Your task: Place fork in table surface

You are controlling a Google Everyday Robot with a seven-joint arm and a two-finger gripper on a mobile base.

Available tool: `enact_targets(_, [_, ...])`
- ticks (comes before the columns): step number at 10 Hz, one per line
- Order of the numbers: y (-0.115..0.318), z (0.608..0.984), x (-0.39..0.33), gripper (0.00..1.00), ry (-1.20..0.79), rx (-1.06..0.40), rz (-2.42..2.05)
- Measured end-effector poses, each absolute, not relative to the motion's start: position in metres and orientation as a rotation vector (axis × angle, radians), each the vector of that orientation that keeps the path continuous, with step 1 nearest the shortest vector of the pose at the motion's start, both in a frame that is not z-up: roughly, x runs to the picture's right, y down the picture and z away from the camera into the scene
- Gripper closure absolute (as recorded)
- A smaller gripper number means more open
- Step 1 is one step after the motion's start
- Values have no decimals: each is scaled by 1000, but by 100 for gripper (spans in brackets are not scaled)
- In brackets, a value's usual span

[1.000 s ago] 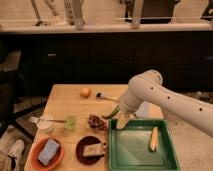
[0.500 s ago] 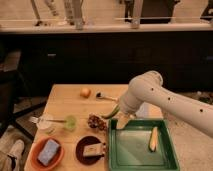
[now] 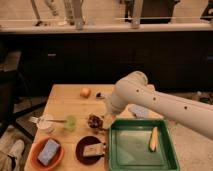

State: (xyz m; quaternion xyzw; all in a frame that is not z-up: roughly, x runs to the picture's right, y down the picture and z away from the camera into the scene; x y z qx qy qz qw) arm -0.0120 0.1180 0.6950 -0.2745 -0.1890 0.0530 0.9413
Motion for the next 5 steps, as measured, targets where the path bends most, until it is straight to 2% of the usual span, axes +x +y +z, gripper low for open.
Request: enact_targets(5, [104,703,-89,20,-432,-574,112])
